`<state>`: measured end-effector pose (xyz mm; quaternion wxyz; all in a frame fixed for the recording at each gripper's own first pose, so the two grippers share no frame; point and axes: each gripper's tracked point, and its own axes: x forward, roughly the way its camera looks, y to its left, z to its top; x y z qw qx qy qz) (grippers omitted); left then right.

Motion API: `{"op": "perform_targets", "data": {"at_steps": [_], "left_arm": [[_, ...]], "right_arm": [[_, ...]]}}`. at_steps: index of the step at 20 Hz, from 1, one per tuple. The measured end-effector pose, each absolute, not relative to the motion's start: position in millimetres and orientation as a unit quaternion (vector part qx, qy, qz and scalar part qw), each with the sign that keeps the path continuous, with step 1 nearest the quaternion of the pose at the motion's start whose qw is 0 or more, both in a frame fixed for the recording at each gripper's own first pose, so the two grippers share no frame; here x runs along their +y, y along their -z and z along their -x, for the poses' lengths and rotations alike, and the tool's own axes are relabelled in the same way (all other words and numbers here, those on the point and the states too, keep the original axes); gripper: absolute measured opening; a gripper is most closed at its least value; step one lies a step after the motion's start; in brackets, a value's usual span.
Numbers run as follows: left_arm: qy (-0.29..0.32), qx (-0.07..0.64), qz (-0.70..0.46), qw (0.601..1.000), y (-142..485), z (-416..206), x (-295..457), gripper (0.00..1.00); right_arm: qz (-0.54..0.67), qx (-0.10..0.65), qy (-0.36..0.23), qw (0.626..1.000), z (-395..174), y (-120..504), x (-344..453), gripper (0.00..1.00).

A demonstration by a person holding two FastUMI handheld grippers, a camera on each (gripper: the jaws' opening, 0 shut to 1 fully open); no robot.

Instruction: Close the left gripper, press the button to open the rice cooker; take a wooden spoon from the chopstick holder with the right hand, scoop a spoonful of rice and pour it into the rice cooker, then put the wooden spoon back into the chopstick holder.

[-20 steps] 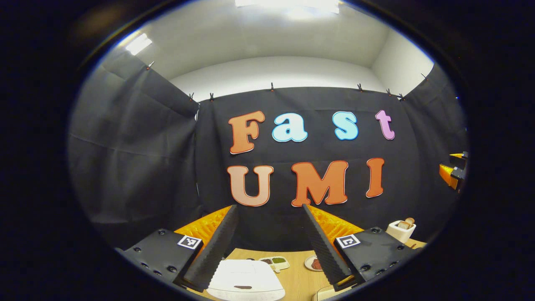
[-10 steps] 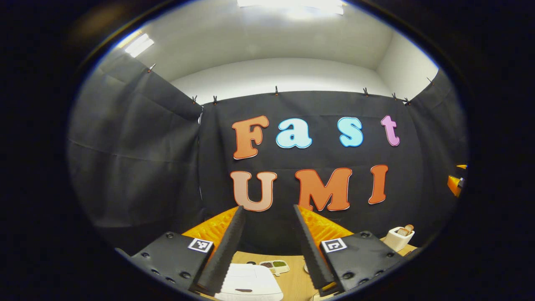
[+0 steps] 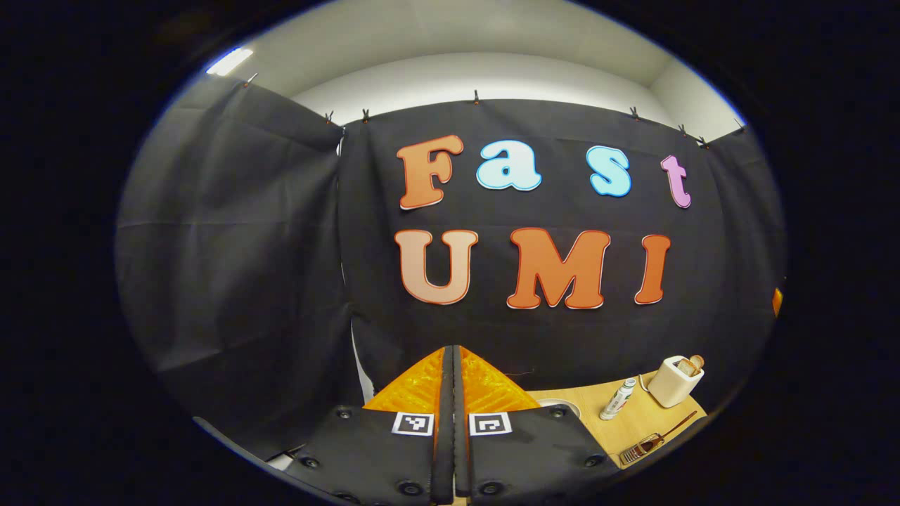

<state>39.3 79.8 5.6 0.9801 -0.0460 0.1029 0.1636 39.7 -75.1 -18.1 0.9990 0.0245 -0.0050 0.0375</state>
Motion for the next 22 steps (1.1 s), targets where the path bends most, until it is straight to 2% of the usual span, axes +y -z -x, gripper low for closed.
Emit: {"op": "perform_targets", "data": {"at_steps": [5, 12, 17, 22], "left_arm": [[-0.161, 0.222, 0.09, 0.957, 67.8, -50.8, 101.6, 0.05], [-0.163, 0.392, 0.153, 0.892, 189.5, -36.3, 119.6, 0.05], [-0.158, 0.471, 0.197, 0.845, 251.9, -28.2, 118.3, 0.05], [-0.153, 0.519, 0.24, 0.806, 283.2, -14.7, 114.5, 0.05]], "right_arm": [[-0.017, 0.02, -0.022, 0.999, -32.0, 37.7, -84.8, 0.95], [-0.016, 0.051, 0.011, 0.998, -19.1, 60.3, -97.4, 0.95], [-0.015, 0.072, 0.028, 0.997, -11.2, 73.3, -100.0, 0.95], [0.0, 0.097, 0.038, 0.995, -6.2, 89.6, -101.1, 0.95]]}}
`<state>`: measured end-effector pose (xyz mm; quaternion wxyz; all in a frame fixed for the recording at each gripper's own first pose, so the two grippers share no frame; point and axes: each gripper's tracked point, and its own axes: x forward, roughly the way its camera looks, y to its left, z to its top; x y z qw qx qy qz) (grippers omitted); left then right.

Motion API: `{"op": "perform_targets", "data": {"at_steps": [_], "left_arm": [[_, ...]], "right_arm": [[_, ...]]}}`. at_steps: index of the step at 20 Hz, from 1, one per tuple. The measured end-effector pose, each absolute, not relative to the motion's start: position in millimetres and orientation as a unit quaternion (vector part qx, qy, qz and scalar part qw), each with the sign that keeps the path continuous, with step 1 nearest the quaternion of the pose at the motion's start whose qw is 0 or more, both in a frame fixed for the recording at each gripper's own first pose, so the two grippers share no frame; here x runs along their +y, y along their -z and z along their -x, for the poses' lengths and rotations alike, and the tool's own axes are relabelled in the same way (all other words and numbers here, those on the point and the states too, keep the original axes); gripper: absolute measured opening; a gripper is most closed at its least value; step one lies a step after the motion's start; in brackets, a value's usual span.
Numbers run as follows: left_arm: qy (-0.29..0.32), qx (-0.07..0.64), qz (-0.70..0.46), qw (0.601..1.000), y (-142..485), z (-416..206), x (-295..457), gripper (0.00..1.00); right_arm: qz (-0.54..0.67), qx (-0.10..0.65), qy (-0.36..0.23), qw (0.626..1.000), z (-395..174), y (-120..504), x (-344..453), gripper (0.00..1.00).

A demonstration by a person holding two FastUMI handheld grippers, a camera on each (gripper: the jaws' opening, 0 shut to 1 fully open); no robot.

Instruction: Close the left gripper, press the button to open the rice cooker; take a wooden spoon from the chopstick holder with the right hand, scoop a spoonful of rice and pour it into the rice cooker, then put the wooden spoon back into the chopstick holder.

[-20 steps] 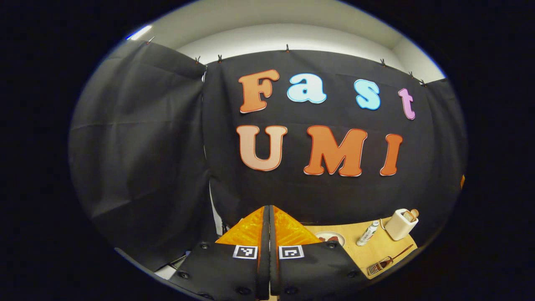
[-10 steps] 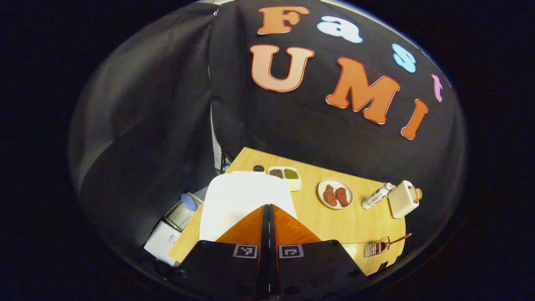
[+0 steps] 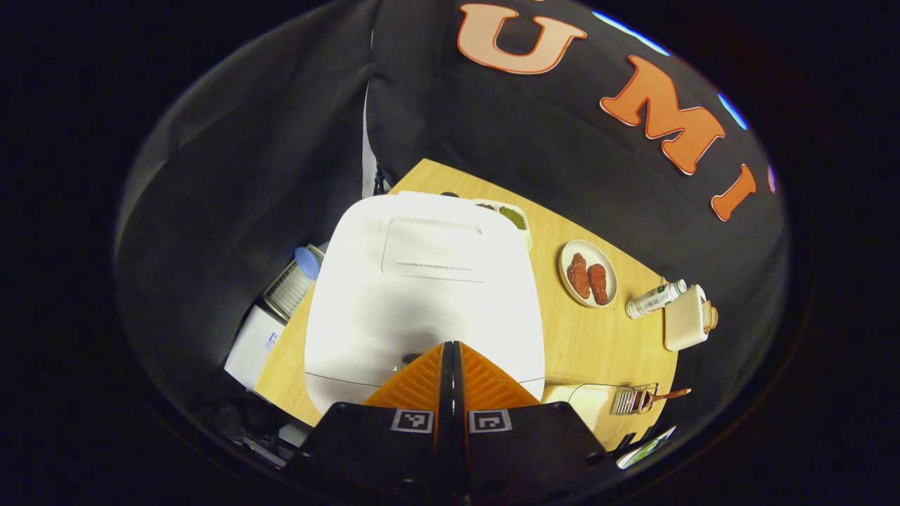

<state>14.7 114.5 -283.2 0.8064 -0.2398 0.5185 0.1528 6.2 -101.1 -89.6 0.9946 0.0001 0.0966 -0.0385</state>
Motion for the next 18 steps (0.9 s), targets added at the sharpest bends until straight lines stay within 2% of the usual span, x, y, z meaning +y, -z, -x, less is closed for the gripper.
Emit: {"op": "perform_targets", "data": {"at_steps": [4, 11, 18], "left_arm": [[-0.155, 0.549, 0.257, 0.78, 307.3, -6.6, 105.0, 0.05], [-0.151, 0.539, 0.239, 0.793, 303.2, -7.7, 106.9, 0.05], [-0.164, 0.415, 0.129, 0.886, 216.1, -41.9, 127.8, 0.05]], "right_arm": [[0.003, 0.107, 0.043, 0.993, -7.0, 95.4, -102.9, 0.95], [-0.009, 0.119, 0.035, 0.992, -10.9, 110.3, -93.8, 0.95], [-0.015, 0.149, 0.024, 0.988, -10.9, 140.7, -88.0, 0.95]]}}
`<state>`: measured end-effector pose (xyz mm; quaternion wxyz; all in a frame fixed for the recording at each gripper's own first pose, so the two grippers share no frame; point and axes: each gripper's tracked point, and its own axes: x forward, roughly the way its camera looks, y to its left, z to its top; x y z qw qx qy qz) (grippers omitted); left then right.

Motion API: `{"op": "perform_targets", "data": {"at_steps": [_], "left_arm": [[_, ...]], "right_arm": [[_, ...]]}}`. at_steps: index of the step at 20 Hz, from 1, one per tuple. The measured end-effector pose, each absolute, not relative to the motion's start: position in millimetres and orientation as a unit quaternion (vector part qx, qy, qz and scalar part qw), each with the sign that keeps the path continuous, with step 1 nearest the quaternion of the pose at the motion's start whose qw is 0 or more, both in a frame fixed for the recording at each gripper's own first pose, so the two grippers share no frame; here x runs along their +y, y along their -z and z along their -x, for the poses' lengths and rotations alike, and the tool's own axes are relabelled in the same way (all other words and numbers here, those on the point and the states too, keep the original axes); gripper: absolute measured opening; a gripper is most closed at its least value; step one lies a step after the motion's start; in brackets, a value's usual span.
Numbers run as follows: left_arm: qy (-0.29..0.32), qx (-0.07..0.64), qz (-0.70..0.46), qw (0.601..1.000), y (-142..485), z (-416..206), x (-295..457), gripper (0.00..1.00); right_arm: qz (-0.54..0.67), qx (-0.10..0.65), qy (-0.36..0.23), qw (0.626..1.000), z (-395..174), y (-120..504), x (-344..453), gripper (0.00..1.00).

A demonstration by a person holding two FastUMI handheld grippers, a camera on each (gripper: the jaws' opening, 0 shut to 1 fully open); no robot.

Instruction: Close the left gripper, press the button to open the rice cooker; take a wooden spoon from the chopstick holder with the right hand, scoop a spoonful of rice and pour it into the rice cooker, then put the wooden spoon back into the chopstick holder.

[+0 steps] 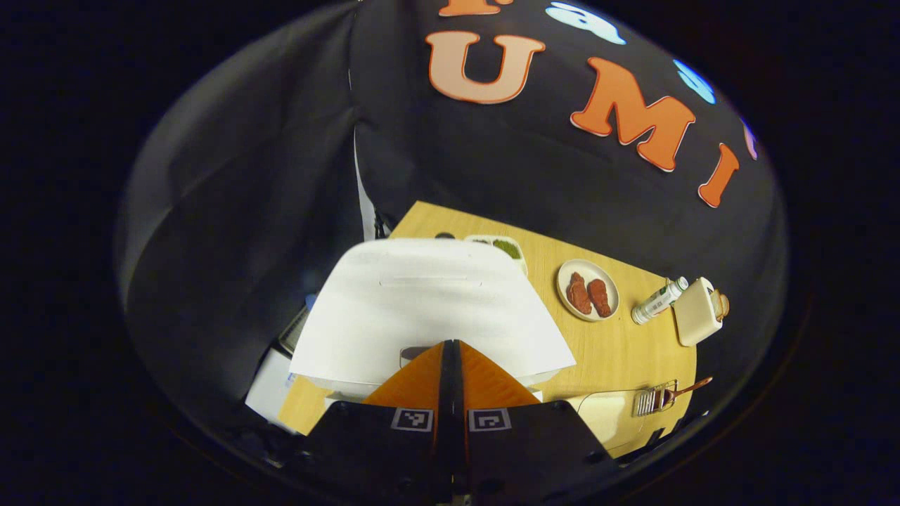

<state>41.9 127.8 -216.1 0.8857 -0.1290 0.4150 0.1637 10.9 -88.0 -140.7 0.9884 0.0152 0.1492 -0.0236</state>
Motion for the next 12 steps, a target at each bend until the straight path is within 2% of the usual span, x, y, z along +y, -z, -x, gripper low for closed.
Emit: {"op": "perform_targets", "data": {"at_steps": [3, 8, 12], "left_arm": [[-0.173, 0.357, 0.086, 0.914, 177.2, -58.0, 140.6, 0.05], [-0.153, 0.317, 0.089, 0.932, 155.4, -55.4, 119.3, 0.05], [-0.152, 0.258, 0.055, 0.953, 123.4, -52.0, 110.9, 0.05]], "right_arm": [[-0.015, 0.162, 0.016, 0.987, -8.8, 152.9, -84.6, 0.95], [-0.022, 0.185, 0.003, 0.983, -5.3, 175.3, -81.6, 0.95], [-0.034, 0.211, -0.02, 0.977, -7.2, 200.4, -71.0, 0.95]]}}
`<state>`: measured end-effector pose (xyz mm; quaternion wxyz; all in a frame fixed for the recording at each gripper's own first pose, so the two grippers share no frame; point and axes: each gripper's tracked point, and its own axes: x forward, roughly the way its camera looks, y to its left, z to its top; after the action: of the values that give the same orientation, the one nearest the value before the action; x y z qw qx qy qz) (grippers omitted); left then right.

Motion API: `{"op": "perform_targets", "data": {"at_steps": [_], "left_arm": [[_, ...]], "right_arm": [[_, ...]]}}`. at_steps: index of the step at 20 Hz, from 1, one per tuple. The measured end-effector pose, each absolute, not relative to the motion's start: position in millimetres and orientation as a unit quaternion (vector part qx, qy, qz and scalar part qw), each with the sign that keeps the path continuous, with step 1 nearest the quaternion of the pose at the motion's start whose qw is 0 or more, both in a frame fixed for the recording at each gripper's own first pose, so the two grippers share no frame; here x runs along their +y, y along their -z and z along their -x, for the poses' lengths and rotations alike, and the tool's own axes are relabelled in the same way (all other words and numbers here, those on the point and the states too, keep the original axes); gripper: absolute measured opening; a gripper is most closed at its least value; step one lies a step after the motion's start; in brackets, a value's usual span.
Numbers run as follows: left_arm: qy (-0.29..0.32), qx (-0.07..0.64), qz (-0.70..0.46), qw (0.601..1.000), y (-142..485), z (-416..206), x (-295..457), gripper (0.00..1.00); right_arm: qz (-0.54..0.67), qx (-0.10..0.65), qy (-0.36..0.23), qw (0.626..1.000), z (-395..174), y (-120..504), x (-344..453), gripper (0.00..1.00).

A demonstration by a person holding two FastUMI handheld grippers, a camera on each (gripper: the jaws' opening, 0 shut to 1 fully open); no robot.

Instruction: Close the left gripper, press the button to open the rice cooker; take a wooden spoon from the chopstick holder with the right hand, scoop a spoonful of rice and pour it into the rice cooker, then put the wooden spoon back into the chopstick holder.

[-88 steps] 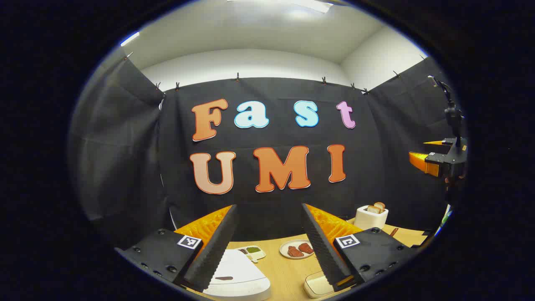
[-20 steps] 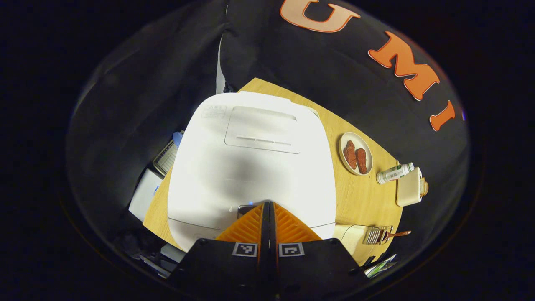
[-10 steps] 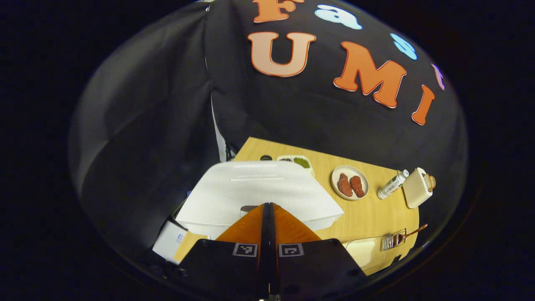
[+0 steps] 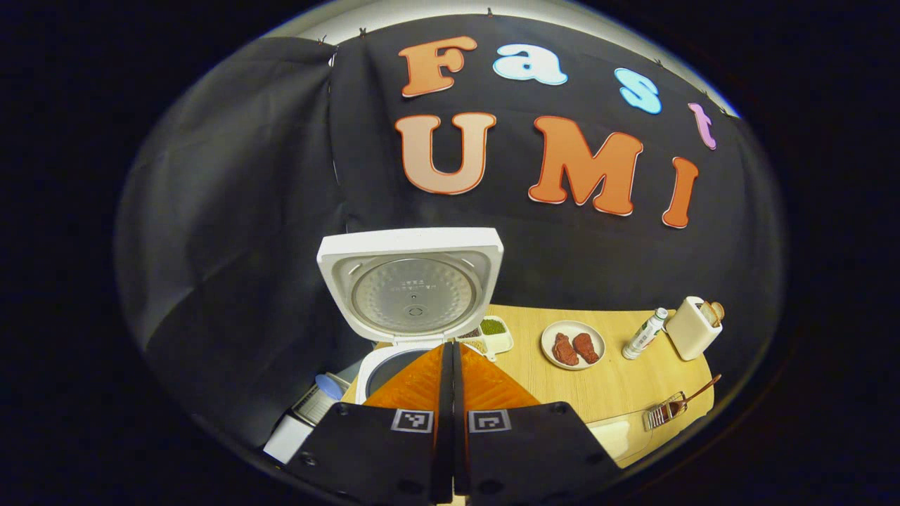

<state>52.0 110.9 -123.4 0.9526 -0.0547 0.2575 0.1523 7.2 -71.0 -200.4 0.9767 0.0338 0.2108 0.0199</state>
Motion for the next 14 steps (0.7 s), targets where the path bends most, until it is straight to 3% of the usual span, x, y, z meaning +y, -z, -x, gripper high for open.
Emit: {"op": "perform_targets", "data": {"at_steps": [7, 10, 13, 14], "left_arm": [[-0.179, 0.156, -0.013, 0.971, 58.5, -25.0, 92.8, 0.05], [-0.181, 0.163, -0.005, 0.97, 60.0, -12.6, 76.5, 0.06], [-0.183, 0.166, -0.01, 0.969, 58.6, 0.5, 66.6, 0.36], [-0.188, 0.159, -0.014, 0.969, 53.7, 6.7, 63.9, 0.51]], "right_arm": [[-0.052, 0.26, -0.076, 0.961, -16.1, 252.2, -43.4, 0.95], [-0.063, 0.283, -0.099, 0.952, -21.4, 279.3, -31.3, 0.95], [-0.082, 0.306, -0.122, 0.941, -26.2, 306.2, -16.5, 0.95], [-0.087, 0.314, -0.126, 0.937, -26.9, 315.9, -13.8, 0.95]]}}
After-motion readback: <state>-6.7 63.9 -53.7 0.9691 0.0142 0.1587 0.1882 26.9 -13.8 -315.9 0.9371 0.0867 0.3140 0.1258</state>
